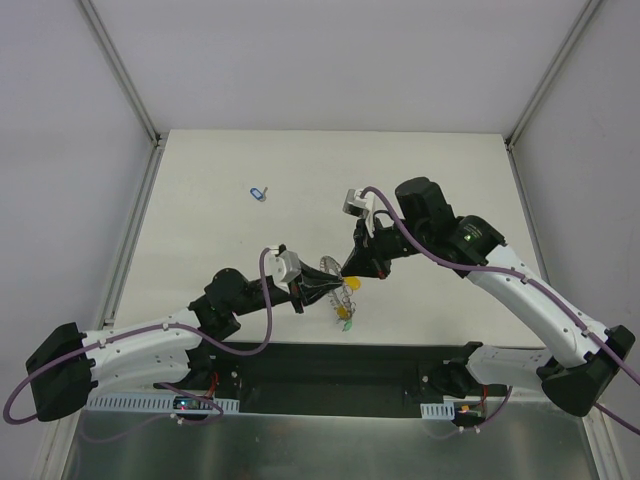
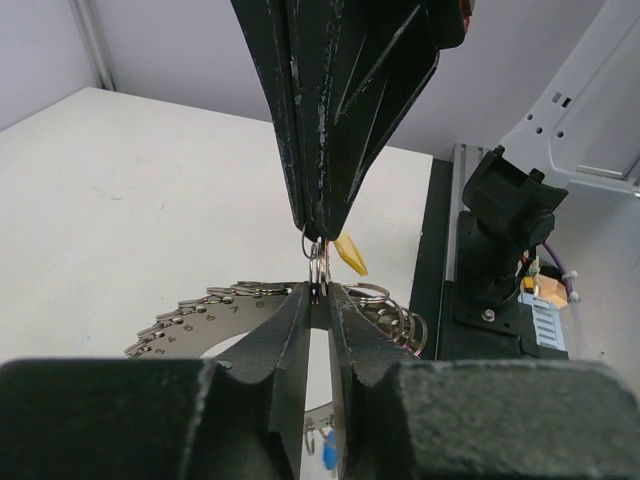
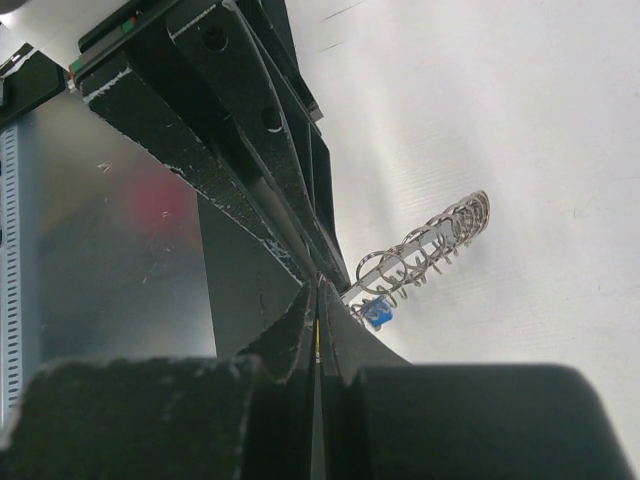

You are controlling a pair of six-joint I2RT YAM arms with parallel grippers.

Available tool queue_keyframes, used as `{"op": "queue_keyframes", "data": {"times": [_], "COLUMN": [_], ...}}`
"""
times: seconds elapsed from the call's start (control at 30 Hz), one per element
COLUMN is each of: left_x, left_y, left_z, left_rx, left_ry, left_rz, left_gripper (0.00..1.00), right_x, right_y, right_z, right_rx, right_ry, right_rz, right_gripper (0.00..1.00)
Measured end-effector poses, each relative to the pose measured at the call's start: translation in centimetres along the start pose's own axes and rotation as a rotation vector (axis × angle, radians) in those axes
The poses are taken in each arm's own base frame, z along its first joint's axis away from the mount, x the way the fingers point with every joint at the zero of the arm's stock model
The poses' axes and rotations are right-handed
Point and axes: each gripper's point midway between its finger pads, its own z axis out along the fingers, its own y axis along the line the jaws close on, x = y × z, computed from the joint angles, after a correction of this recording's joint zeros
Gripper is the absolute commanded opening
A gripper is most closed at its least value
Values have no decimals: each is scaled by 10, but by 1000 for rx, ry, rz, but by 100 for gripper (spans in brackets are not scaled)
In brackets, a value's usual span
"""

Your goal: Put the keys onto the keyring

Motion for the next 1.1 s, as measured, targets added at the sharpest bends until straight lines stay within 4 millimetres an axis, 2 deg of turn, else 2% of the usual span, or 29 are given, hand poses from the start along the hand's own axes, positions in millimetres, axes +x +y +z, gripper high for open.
{"op": "queue_keyframes", "data": {"times": [0.1,0.2,0.27,0.47,0.73,0.83,1.1], "left_x": [2,2,2,3,6,8,10], "left_y": [0,0,0,-1,-4,-4,-3], "left_z": [1,1,1,1,1,1,0], "left_rx": [0,2,4,9,32,32,31], "left_ry": [5,6,9,10,21,27,49], "left_rz": [-3,-4,-3,-1,6,10,19], "left_gripper": [9,20,23,23,10,0,0], "right_x": [1,1,1,1,2,3,6], "right_y": [0,0,0,-1,-1,-1,-2], "right_z": [0,0,0,-1,-1,-1,-2], "right_rx": [0,0,0,3,3,3,5], "right_ry": [2,5,5,3,7,9,21], "right_rz": [2,5,5,7,11,10,11], "right_gripper": [1,1,1,1,1,1,1]}}
